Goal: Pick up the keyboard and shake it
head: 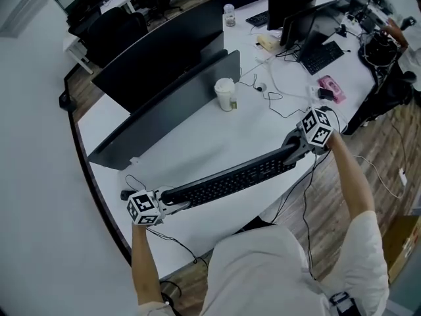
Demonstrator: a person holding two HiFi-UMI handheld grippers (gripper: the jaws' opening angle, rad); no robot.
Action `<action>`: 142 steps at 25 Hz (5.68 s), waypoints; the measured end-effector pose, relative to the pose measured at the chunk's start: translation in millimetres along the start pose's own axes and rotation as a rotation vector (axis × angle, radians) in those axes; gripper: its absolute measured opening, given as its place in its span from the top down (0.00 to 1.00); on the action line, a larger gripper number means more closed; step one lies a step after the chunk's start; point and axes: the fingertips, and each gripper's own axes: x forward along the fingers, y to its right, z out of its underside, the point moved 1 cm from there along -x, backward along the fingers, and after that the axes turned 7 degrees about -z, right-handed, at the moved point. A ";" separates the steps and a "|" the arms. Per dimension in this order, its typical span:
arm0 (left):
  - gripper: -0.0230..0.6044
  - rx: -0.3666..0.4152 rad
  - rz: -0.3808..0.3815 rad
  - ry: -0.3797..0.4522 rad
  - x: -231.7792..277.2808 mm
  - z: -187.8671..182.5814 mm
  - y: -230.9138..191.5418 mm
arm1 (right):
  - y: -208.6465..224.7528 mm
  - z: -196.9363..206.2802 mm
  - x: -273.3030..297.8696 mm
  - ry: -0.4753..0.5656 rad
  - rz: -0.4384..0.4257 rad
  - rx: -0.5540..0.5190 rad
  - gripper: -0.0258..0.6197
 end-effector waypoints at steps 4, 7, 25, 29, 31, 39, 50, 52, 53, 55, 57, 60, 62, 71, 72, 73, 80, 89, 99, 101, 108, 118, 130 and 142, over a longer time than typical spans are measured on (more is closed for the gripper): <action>0.80 0.108 -0.022 -0.093 19.2 4.7 15.8 | -20.1 -14.6 -23.9 -0.141 0.061 -0.051 0.80; 0.82 0.170 -0.084 -0.144 28.8 16.3 16.3 | -25.0 -28.9 -30.2 -0.269 0.169 -0.138 0.80; 0.82 0.417 -0.767 -0.007 20.5 20.7 1.8 | -47.7 -125.5 -48.7 -1.108 0.780 -0.593 0.80; 0.82 0.512 -0.992 -0.027 -2.7 12.2 3.6 | -57.3 -158.2 -50.7 -1.190 1.013 -0.748 0.79; 0.82 0.574 -1.112 -0.088 -15.3 10.0 6.7 | -64.9 -175.3 -48.5 -1.216 1.130 -0.805 0.79; 0.82 0.494 -1.349 -0.241 -68.5 24.4 23.8 | -125.5 -228.8 9.9 -1.091 1.525 -1.021 0.78; 0.83 0.405 -1.422 -0.232 -84.1 53.6 69.9 | -173.4 -212.9 53.1 -1.073 1.654 -1.064 0.76; 0.83 0.393 -1.425 -0.229 -80.5 56.9 76.6 | -177.7 -211.1 56.3 -1.084 1.650 -1.073 0.76; 0.83 0.390 -1.426 -0.229 -79.9 58.9 79.8 | -179.1 -210.0 58.7 -1.082 1.647 -1.076 0.76; 0.83 0.385 -1.429 -0.228 -80.8 62.2 83.8 | -181.8 -209.1 62.8 -1.080 1.647 -1.082 0.76; 0.83 0.381 -1.431 -0.224 -82.3 62.2 86.4 | -184.9 -209.8 63.6 -1.076 1.657 -1.087 0.75; 0.83 0.383 -1.441 -0.226 -86.2 60.2 88.8 | -187.7 -210.7 63.5 -1.052 1.670 -1.090 0.75; 0.83 0.398 -1.453 -0.233 -92.6 57.3 88.0 | -187.5 -209.8 63.6 -1.025 1.681 -1.087 0.75; 0.83 0.662 -1.471 -0.359 -140.3 5.7 67.7 | -173.7 -172.7 46.8 -0.788 1.810 -0.975 0.76; 0.83 0.709 -1.472 -0.374 -146.3 -2.0 63.6 | -172.2 -167.3 45.6 -0.749 1.837 -0.956 0.76; 0.83 0.754 -1.470 -0.390 -152.1 -9.9 59.7 | -170.1 -161.4 45.2 -0.711 1.863 -0.935 0.76; 0.83 0.990 -1.414 -0.509 -171.0 -61.2 57.4 | -160.5 -123.2 49.3 -0.488 1.962 -0.798 0.76; 0.83 1.269 -1.256 -0.666 -146.7 -108.6 53.3 | -131.4 -48.5 70.8 -0.248 1.946 -0.499 0.76; 0.81 1.413 -1.204 -0.757 -129.1 -148.9 64.0 | -82.5 -2.9 116.8 -0.126 1.832 -0.338 0.79; 0.81 1.340 -1.210 -0.729 -131.6 -133.9 63.2 | -89.7 -14.8 98.7 -0.183 1.863 -0.403 0.79; 0.82 1.145 -1.616 -0.442 -188.3 -151.5 102.3 | -191.1 -123.7 7.0 -0.379 2.148 -0.772 0.78; 0.81 1.175 -2.026 -0.120 -285.1 -220.9 216.0 | -342.8 -220.3 -22.5 -0.240 2.481 -1.108 0.78; 0.81 1.197 -2.094 -0.005 -302.5 -235.4 248.8 | -404.8 -240.7 -23.1 -0.193 2.546 -1.203 0.77; 0.82 1.118 -1.810 -0.218 -243.5 -168.3 167.8 | -300.5 -207.2 -16.1 -0.405 2.251 -1.036 0.77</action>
